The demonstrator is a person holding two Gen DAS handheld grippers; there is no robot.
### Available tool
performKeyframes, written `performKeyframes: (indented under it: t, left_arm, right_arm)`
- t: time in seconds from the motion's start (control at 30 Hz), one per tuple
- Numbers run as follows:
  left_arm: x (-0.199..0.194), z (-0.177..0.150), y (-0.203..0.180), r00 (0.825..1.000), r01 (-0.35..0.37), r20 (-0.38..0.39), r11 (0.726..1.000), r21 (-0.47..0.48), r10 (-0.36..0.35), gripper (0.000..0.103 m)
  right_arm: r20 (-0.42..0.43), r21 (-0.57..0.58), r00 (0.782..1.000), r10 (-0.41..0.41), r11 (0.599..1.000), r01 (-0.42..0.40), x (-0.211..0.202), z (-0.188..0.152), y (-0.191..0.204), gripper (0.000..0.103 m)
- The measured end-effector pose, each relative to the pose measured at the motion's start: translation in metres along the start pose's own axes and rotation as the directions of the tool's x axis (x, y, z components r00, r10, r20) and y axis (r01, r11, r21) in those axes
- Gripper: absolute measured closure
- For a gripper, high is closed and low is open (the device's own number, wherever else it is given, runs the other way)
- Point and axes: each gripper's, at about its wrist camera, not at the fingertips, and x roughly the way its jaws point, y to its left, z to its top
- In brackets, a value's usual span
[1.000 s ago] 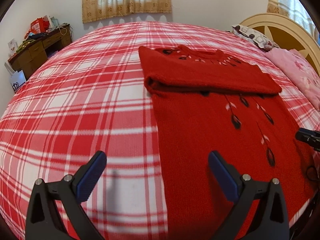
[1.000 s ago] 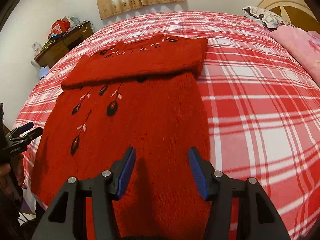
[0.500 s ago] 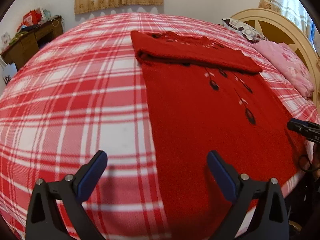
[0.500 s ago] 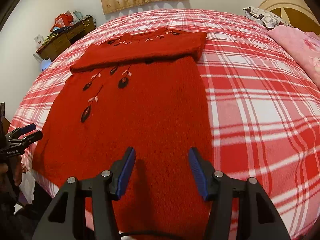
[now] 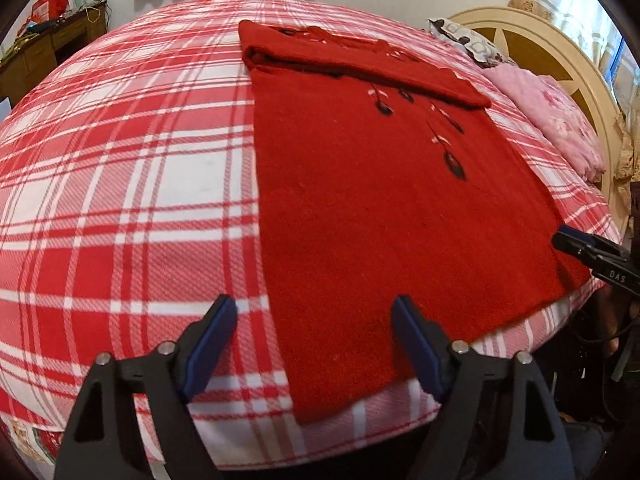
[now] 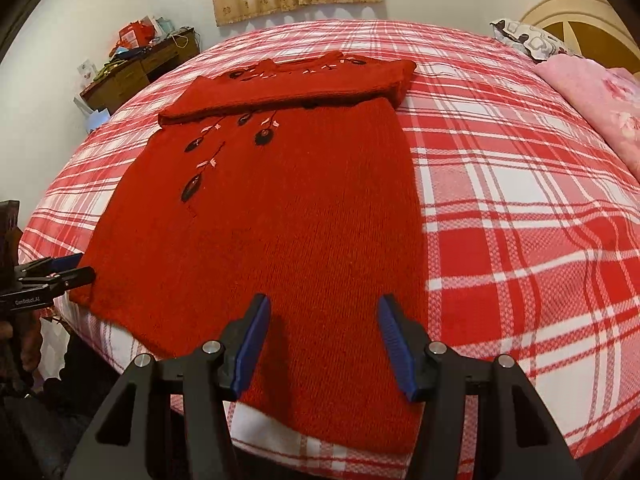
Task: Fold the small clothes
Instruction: 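Move both open tools to the hem of the red sweater, then close the left tool on the hem while the right tool closes beside it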
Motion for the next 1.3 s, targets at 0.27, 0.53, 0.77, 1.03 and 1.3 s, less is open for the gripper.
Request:
performKeyframes:
  t: [0.27,0.53,0.77,1.03,1.3]
  left_arm:
    - [-0.001,-0.01,0.001,0.998,0.063,-0.012,0.997,-0.042,-0.063,0.035]
    - [-0.002,-0.014,-0.003,1.0,0.023,-0.014,0.999,-0.024,-0.023,0.043]
    - [-0.008,-0.014,0.002,0.999,0.053,-0.006,0.999,-0.01,-0.053,0.093]
    - [-0.017,-0.01,0.008,0.996,0.082,0.022,0.996,-0.024,-0.082,0.094]
    - [-0.021,-0.012,0.014,0.995,0.095,0.027,0.994,-0.046,-0.094,0.094]
  right_arm:
    - [0.013,0.019,1.0,0.005,1.0,-0.005,-0.004,-0.005,-0.004,0.046]
    - [0.029,0.046,1.0,0.01,0.999,-0.011,-0.014,-0.008,-0.015,0.046]
    - [0.054,0.094,0.998,-0.011,0.996,0.006,-0.031,-0.017,-0.037,0.046]
    - [-0.002,0.106,0.996,0.087,0.991,-0.086,-0.028,-0.032,-0.038,0.06]
    - [0.055,0.124,0.989,0.14,0.982,-0.146,-0.036,-0.033,-0.043,0.096]
